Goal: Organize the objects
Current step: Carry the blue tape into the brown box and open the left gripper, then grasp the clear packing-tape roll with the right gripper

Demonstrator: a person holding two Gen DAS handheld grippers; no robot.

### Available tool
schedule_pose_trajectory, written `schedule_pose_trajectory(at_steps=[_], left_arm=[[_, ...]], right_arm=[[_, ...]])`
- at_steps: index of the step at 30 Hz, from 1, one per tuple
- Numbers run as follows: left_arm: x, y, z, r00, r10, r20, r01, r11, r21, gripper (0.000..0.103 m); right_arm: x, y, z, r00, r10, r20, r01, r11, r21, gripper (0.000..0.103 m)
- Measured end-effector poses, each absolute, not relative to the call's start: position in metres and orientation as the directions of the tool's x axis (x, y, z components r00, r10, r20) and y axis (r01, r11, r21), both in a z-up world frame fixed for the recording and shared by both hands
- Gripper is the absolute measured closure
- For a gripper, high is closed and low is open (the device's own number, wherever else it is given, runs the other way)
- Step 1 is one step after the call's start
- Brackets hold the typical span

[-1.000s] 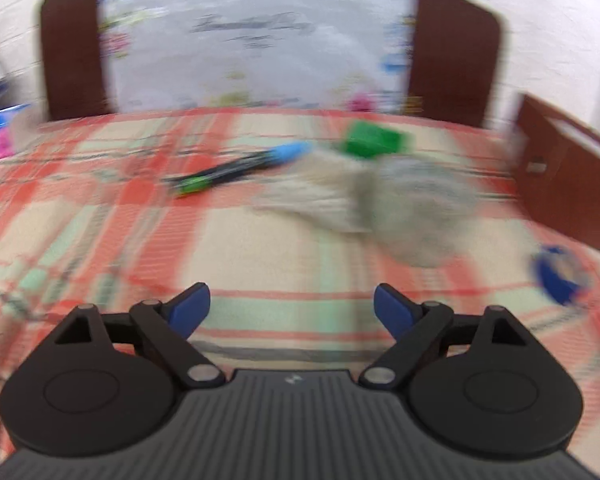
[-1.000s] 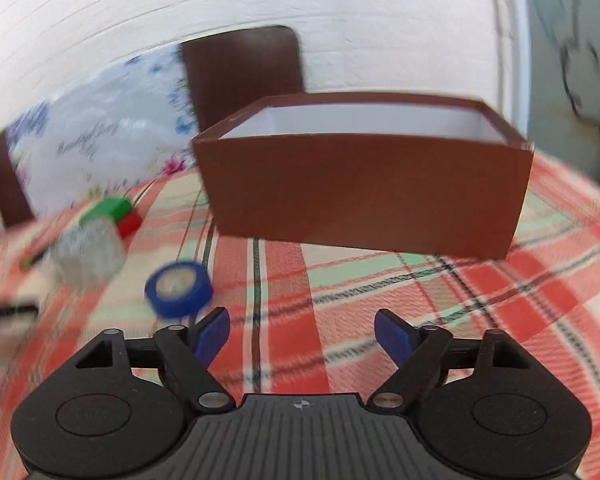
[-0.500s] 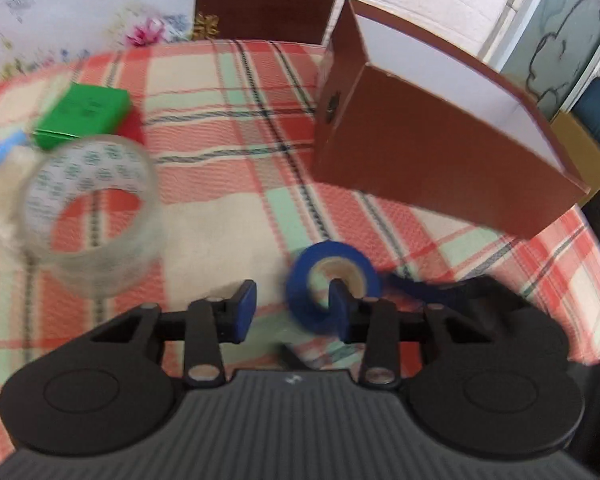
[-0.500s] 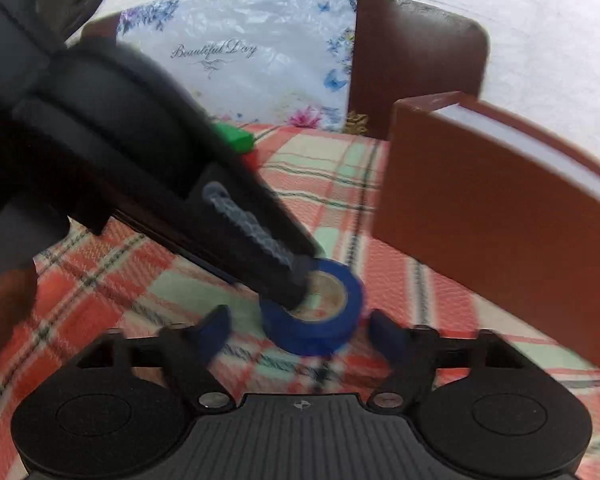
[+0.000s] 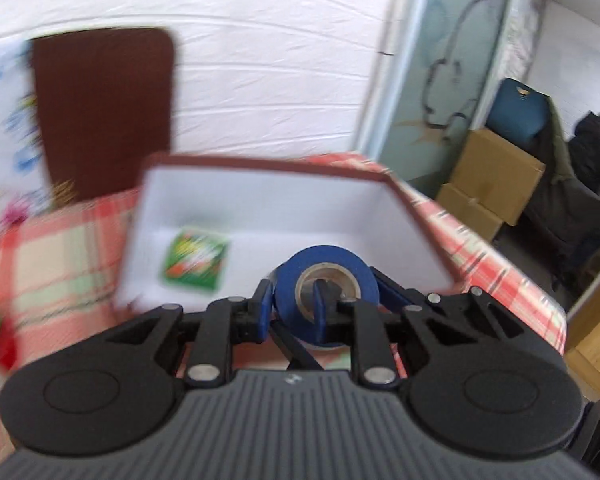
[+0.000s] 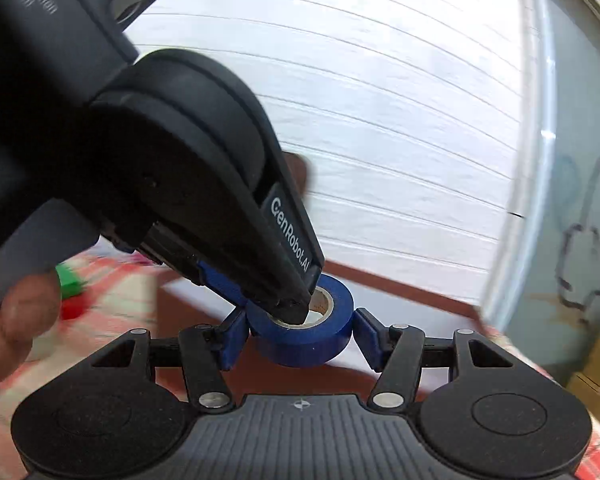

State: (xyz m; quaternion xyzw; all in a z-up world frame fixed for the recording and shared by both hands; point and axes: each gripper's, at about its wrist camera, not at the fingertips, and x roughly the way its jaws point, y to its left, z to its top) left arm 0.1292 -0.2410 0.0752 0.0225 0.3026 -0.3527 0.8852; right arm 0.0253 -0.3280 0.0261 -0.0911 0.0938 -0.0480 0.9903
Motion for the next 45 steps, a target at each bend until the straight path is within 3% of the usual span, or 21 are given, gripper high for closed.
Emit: schedule_pose_trajectory(at_steps=[7, 9, 10, 11, 13, 18, 22, 24, 26, 32, 39, 45], left_arm=[[0.149, -0.327, 0.062, 0.493, -0.667, -0.559, 0.731, 0.666, -0.15, 0.079], [0.152, -0.34, 0.054, 0.516, -0.639, -0.57, 0.719, 0.685, -0.116, 0.074], [0.151, -0.341, 0.054, 0.523, -0.629, -0.575, 0.705, 0.699, -0.122, 0.061], [0.154, -0.337, 0.055, 0.534, -0.617, -0.578, 0.689, 0.714, -0.127, 0.047], [0.152, -0.326, 0.058, 0.556, -0.61, -0.565, 0.677, 0.726, -0.117, 0.045], [0.132, -0.284, 0.065, 0.612, -0.59, -0.527, 0.654, 0.752, -0.081, 0.044], [0.111, -0.24, 0.052, 0.652, -0.554, -0.517, 0.602, 0.793, -0.091, 0.043], [0.088, -0.223, 0.051, 0.724, -0.509, -0.465, 0.577, 0.817, 0.004, 0.041], [0.076, -0.206, 0.048, 0.73, -0.503, -0.462, 0.572, 0.82, 0.011, 0.039], [0.066, -0.16, 0.015, 0.729, -0.406, -0.55, 0.501, 0.865, 0.025, 0.039], [0.073, -0.076, -0.02, 0.721, -0.221, -0.657, 0.283, 0.959, -0.012, 0.039], [0.075, -0.007, -0.024, 0.765, -0.073, -0.64, 0.116, 0.993, 0.026, 0.033]], right_arm=[[0.047, -0.395, 0.021, 0.933, -0.278, -0.23, 0.241, 0.955, -0.175, 0.047], [0.048, -0.403, 0.018, 0.931, -0.292, -0.22, 0.252, 0.949, -0.191, 0.038], [0.046, -0.402, 0.017, 0.925, -0.324, -0.198, 0.281, 0.934, -0.218, 0.02], [0.044, -0.402, 0.017, 0.922, -0.339, -0.189, 0.295, 0.929, -0.225, 0.018], [0.036, -0.402, 0.019, 0.935, -0.308, -0.176, 0.28, 0.945, -0.168, 0.023], [0.007, -0.378, 0.016, 0.955, -0.261, -0.141, 0.253, 0.965, -0.074, 0.023], [-0.006, -0.356, 0.0, 0.952, -0.158, -0.261, 0.167, 0.986, 0.014, 0.023], [0.008, -0.332, -0.014, 0.936, -0.115, -0.332, 0.13, 0.991, 0.023, 0.023], [0.009, -0.319, -0.022, 0.923, -0.082, -0.375, 0.09, 0.996, 0.002, 0.023], [0.019, -0.293, -0.03, 0.891, 0.026, -0.453, -0.029, 1.0, 0.001, 0.023], [0.023, -0.244, -0.038, 0.851, 0.104, -0.514, -0.142, 0.989, -0.034, 0.023], [0.03, -0.199, -0.046, 0.812, 0.201, -0.548, -0.283, 0.957, -0.068, 0.023]])
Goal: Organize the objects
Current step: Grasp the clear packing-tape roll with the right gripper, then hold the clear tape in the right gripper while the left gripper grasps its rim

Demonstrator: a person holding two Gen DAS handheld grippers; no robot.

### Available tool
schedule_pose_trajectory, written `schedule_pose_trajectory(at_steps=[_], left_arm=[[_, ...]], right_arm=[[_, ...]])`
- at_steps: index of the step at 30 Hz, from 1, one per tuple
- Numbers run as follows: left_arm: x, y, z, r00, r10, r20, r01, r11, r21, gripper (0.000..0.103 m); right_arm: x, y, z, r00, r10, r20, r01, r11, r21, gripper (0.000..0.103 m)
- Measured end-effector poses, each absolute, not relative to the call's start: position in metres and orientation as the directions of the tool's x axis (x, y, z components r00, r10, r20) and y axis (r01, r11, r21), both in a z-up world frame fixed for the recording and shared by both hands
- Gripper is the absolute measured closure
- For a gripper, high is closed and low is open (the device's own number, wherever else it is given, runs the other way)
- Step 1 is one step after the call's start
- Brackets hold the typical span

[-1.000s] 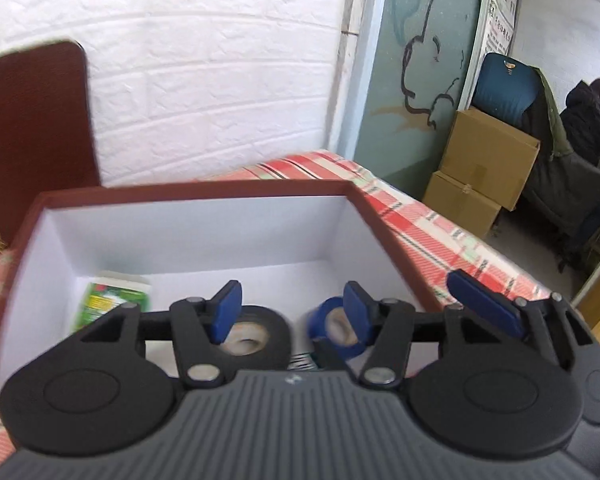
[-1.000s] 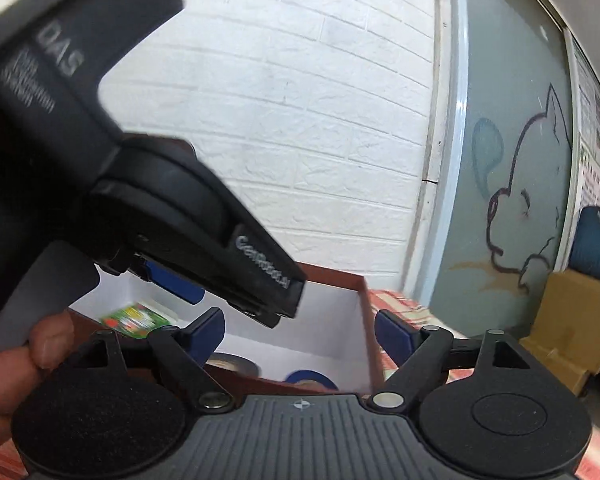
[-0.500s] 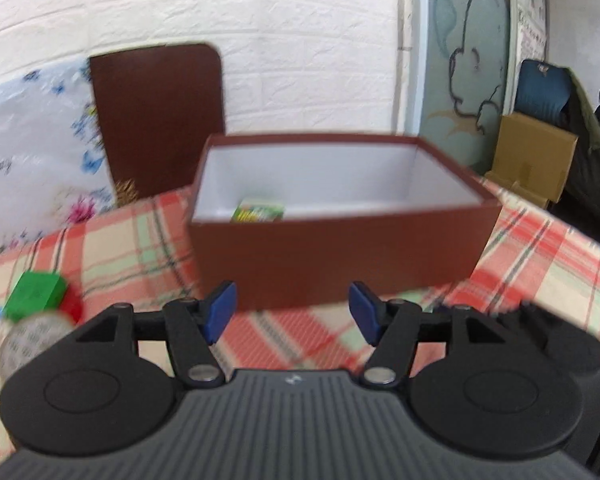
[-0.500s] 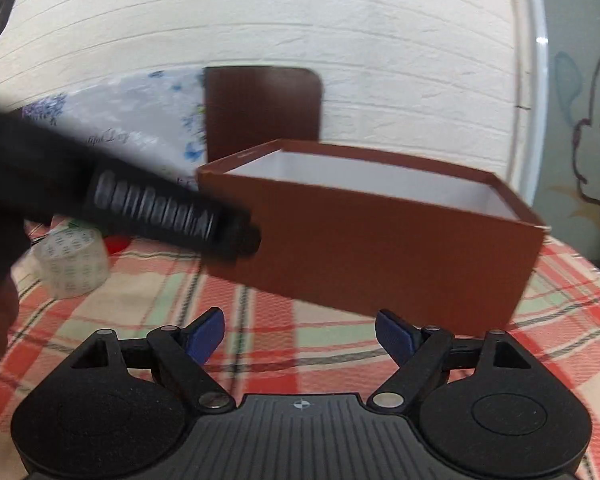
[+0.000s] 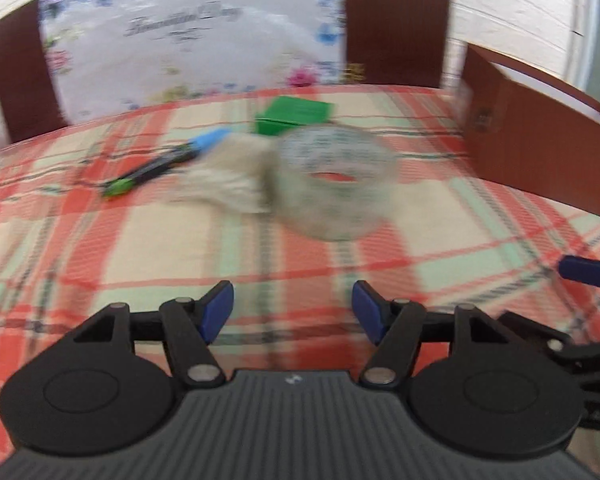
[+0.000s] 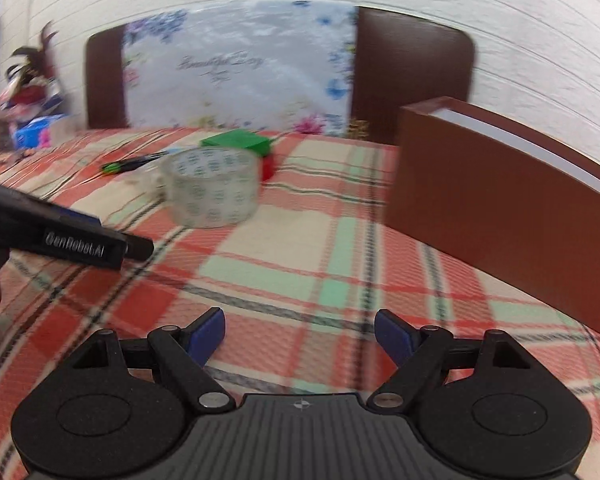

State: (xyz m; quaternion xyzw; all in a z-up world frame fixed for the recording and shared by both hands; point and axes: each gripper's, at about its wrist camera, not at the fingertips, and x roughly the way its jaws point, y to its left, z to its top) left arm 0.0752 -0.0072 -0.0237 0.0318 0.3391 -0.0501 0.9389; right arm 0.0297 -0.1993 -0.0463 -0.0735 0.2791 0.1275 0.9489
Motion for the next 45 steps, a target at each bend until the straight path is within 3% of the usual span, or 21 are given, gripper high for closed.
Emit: schedule_pose_trajectory(at_steps=[5, 7, 16, 19, 21, 29, 34, 36, 40, 45], left_arm=[[0.098, 0.055, -0.035, 0.785, 0.061, -0.616, -0.053, 0.998, 0.031, 0.007], [0.103, 0.068, -0.036, 0.79, 0.053, -0.611, -0.079, 0.997, -0.015, 0.007], [0.106, 0.071, -0.039, 0.801, 0.089, -0.592, -0.112, 0.994, -0.002, 0.01], [0.104, 0.073, -0.038, 0.802, 0.093, -0.59, -0.125, 0.992, -0.014, 0.01], [0.103, 0.071, -0.038, 0.802, 0.097, -0.589, -0.122, 0.992, -0.004, 0.01], [0.103, 0.07, -0.038, 0.802, 0.098, -0.59, -0.122, 0.993, -0.001, 0.009], [0.099, 0.065, -0.036, 0.8, 0.085, -0.594, -0.098, 0.995, 0.011, 0.009], [0.093, 0.053, -0.032, 0.793, 0.033, -0.609, -0.043, 0.999, -0.001, 0.01], [0.083, -0.008, -0.02, 0.74, -0.228, -0.632, 0.215, 0.972, -0.099, 0.01], [0.079, -0.089, -0.002, 0.622, -0.462, -0.632, 0.393, 0.883, -0.258, 0.009]], right_arm=[[0.06, -0.161, -0.044, 0.807, 0.241, -0.539, -0.347, 0.932, -0.103, 0.015], [0.077, -0.151, -0.042, 0.811, 0.249, -0.53, -0.354, 0.929, -0.106, 0.014], [0.128, -0.1, -0.039, 0.838, 0.255, -0.483, -0.398, 0.891, -0.22, 0.01], [0.146, -0.105, -0.038, 0.815, 0.268, -0.513, -0.392, 0.908, -0.149, 0.011], [0.151, -0.112, -0.041, 0.779, 0.309, -0.546, -0.415, 0.906, -0.079, 0.016], [0.116, -0.137, -0.04, 0.779, 0.298, -0.552, -0.386, 0.921, -0.048, 0.016], [0.052, -0.199, -0.041, 0.804, 0.18, -0.567, -0.26, 0.963, -0.063, 0.016], [0.026, -0.233, -0.04, 0.822, 0.081, -0.563, -0.155, 0.984, -0.085, 0.016], [-0.002, -0.287, -0.038, 0.817, -0.079, -0.571, 0.07, 0.997, -0.039, 0.016], [-0.005, -0.281, -0.041, 0.814, -0.123, -0.567, 0.076, 0.991, -0.106, 0.014]])
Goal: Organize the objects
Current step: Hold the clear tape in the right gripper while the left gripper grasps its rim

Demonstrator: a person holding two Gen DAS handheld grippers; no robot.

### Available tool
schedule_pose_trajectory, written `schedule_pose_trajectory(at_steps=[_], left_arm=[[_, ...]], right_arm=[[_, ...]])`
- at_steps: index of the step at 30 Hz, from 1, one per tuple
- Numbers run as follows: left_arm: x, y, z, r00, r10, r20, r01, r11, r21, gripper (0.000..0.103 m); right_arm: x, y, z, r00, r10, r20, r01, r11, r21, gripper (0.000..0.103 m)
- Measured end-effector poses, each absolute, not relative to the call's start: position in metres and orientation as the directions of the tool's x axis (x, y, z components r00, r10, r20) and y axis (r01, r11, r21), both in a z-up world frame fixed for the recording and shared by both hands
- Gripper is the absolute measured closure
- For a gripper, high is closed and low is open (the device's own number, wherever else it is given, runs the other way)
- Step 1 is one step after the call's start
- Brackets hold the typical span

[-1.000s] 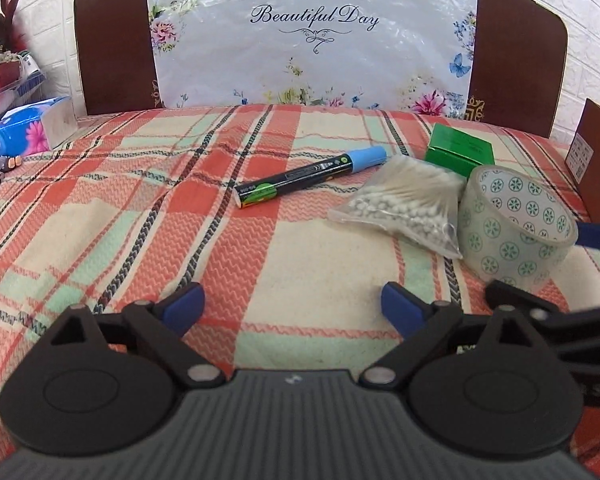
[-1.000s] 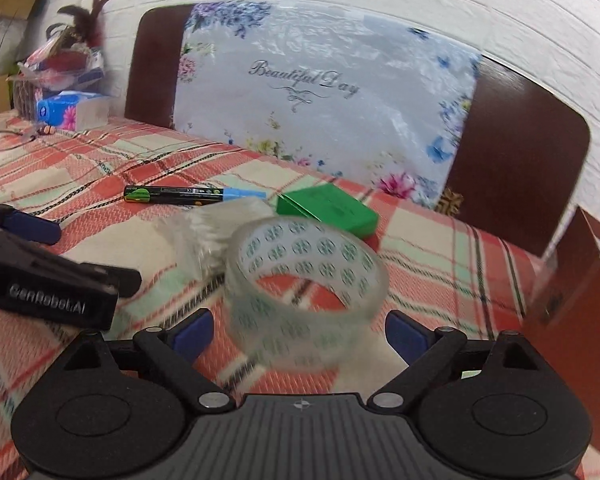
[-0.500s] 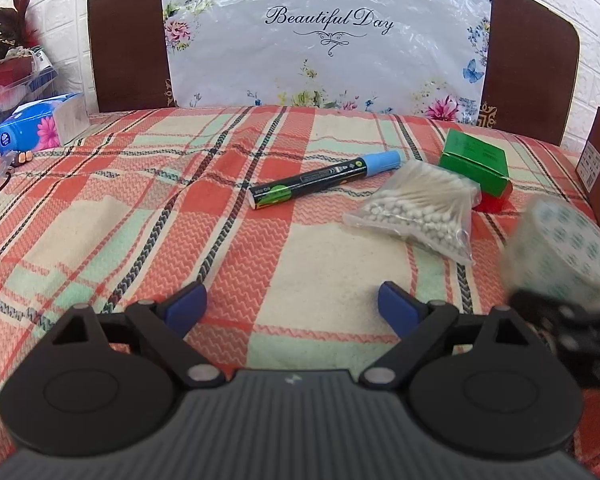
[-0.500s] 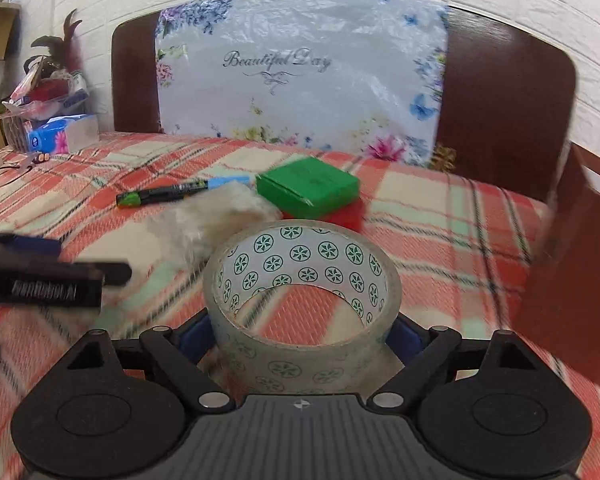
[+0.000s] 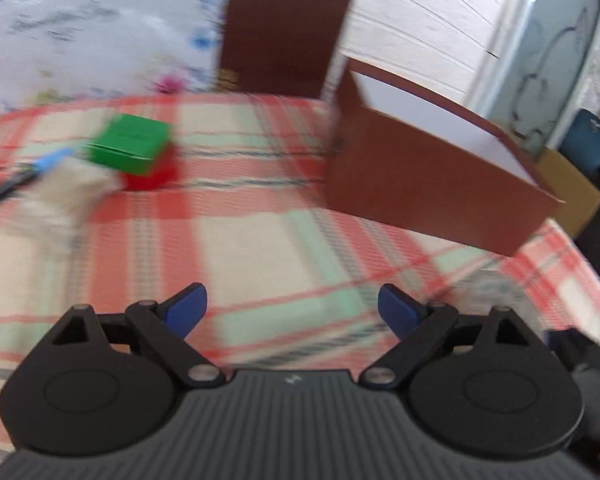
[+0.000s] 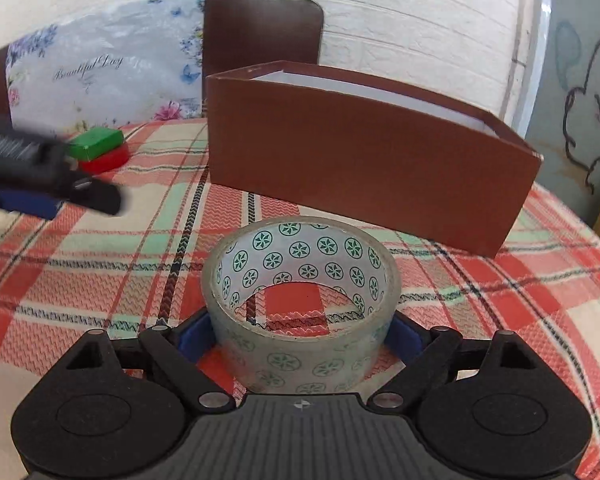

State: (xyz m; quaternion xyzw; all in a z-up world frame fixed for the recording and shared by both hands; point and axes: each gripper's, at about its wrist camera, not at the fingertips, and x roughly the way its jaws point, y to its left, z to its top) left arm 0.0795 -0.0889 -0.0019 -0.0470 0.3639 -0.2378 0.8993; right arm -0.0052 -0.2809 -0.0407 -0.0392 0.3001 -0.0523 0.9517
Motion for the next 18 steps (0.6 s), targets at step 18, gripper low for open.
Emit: schedule_pose_trajectory(at_steps=[18], left_arm=[[0.08, -0.146, 0.008, 0.488, -0.508, -0.71, 0.464, 0.84, -0.282, 0.009]], right_arm=[[-0.016, -0.304, -0.039, 0.827, -0.007, -0.562, -0.036, 0.997, -0.064, 0.01]])
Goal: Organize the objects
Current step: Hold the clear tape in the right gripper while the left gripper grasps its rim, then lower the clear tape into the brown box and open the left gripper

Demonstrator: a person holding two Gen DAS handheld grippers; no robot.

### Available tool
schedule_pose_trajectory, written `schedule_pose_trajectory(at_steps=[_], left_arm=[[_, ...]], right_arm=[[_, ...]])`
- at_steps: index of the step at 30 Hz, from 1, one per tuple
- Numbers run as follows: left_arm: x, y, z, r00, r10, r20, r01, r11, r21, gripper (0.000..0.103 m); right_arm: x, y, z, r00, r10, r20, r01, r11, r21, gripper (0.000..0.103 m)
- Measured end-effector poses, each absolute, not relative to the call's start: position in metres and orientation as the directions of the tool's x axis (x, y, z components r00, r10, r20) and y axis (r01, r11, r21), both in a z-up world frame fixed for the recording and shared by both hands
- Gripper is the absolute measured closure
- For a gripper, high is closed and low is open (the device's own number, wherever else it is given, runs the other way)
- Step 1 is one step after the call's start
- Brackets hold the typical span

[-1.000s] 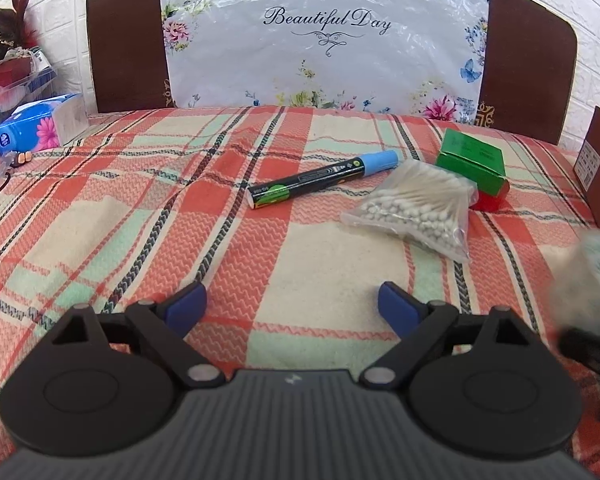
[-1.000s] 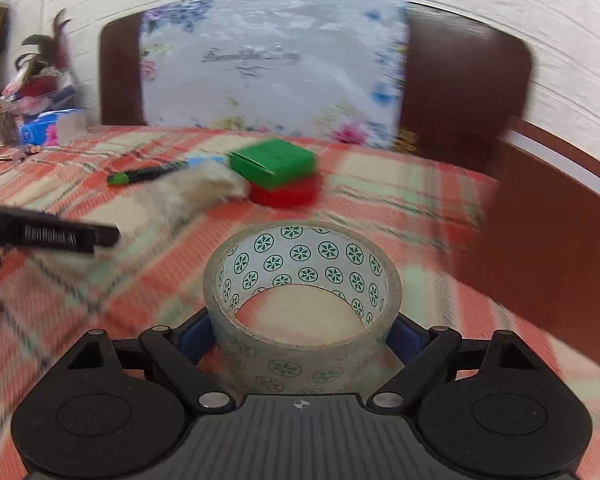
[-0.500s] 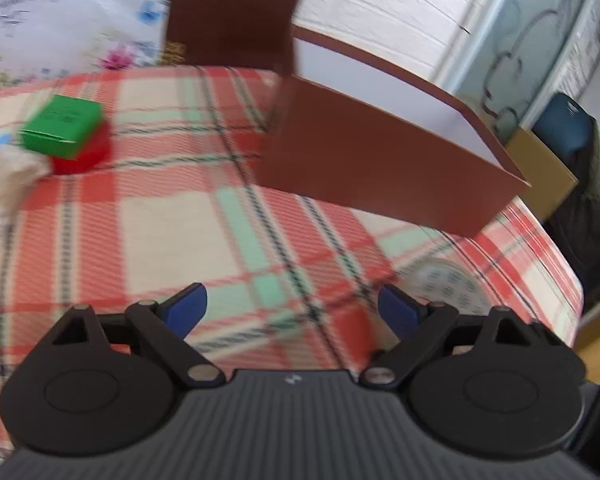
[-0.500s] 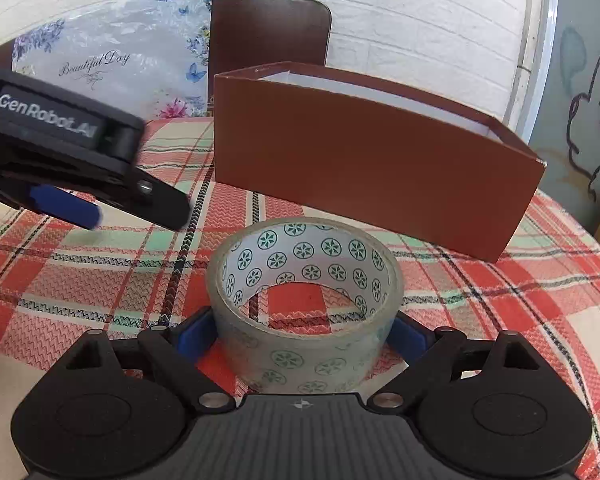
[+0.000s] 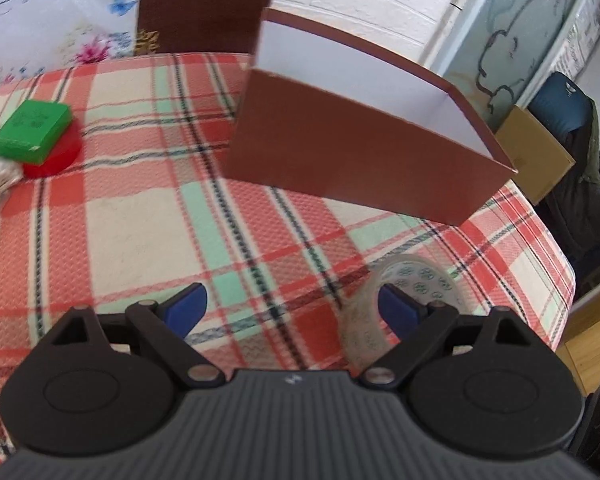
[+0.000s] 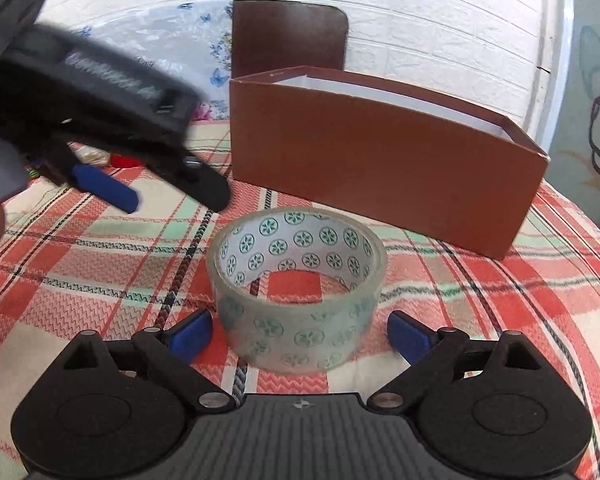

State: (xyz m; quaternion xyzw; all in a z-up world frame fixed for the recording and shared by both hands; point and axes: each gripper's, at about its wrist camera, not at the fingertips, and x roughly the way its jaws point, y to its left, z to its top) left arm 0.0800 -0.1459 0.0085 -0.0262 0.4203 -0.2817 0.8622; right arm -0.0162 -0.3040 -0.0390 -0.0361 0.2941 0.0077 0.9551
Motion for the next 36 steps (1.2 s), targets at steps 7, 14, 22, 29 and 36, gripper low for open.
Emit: schedule_pose_trajectory(at_steps=[7, 14, 22, 29, 36], left_arm=[[0.082, -0.204, -0.018, 0.407, -0.458, -0.79, 0.579, 0.798, -0.164, 0.072], [0.091, -0.193, 0.052, 0.551, -0.548, -0.629, 0.594, 0.787, -0.165, 0.086], [0.171, -0.241, 0.084, 0.665, -0.5, -0.555, 0.558, 0.827, -0.076, 0.086], [0.212, -0.257, 0.055, 0.662, -0.443, -0.605, 0.502, 0.861, -0.082, 0.073], [0.169, -0.237, 0.068, 0.683, -0.477, -0.553, 0.538, 0.841, -0.06, 0.061]], right_arm=[[0.0, -0.307, -0.039, 0.827, 0.042, -0.56, -0.081, 0.996, -0.044, 0.017], [0.009, -0.303, 0.01, 0.964, -0.003, -0.265, -0.039, 0.988, -0.152, 0.016], [0.114, -0.345, 0.032, 0.975, -0.017, -0.222, 0.004, 0.998, -0.059, 0.016], [0.148, -0.357, 0.012, 0.966, -0.07, -0.249, 0.071, 0.997, -0.003, 0.011], [0.102, -0.343, 0.018, 0.975, -0.099, -0.198, 0.1, 0.995, -0.003, 0.011]])
